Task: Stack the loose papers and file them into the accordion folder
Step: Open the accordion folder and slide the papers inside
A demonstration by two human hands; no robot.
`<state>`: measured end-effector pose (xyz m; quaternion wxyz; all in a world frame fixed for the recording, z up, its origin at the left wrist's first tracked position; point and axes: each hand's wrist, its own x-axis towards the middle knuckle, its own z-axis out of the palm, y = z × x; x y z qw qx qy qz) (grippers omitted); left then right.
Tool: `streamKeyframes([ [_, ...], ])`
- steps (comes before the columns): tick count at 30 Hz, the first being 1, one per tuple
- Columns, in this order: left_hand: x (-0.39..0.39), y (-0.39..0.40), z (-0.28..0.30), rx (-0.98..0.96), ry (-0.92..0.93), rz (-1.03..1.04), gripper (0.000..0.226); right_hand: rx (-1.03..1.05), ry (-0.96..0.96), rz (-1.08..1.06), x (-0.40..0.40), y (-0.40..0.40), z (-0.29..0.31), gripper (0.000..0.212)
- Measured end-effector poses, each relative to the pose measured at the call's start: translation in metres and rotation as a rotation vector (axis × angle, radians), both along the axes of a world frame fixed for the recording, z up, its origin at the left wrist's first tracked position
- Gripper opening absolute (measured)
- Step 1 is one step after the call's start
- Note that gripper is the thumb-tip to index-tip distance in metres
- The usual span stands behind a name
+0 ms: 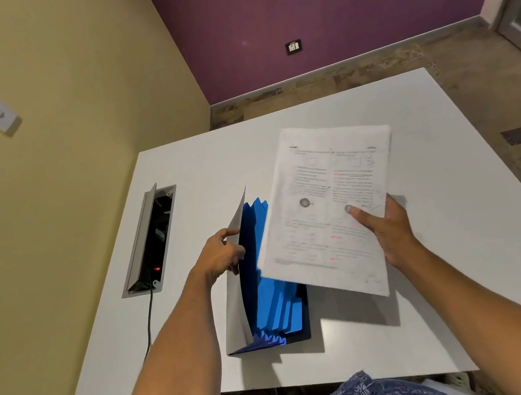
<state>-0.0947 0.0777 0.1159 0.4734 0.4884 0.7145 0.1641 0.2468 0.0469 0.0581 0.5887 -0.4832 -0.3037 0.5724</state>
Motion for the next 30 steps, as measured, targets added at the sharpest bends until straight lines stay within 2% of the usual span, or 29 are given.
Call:
streamKeyframes([
  [5, 0.001, 0.002, 0.002, 0.007, 0.0, 0.044, 0.059, 0.033, -0.311, 0.091, -0.028, -0.001, 0.012, 0.04],
  [9, 0.002, 0.003, 0.001, 0.011, -0.003, 0.07, 0.061, 0.017, -0.476, 0.151, -0.039, -0.006, 0.017, 0.033],
  [15, 0.01, 0.004, -0.002, 0.041, 0.022, 0.079, 0.064, 0.042, -0.751, 0.332, -0.051, -0.007, 0.036, 0.04],
  [22, 0.015, 0.006, -0.005, 0.052, 0.029, 0.056, 0.065, 0.048, -0.888, 0.485, -0.067, 0.002, 0.038, 0.037],
  [30, 0.019, 0.007, -0.008, 0.049, 0.034, -0.022, 0.065, -0.014, -0.943, 0.422, -0.1, 0.016, 0.033, 0.044],
])
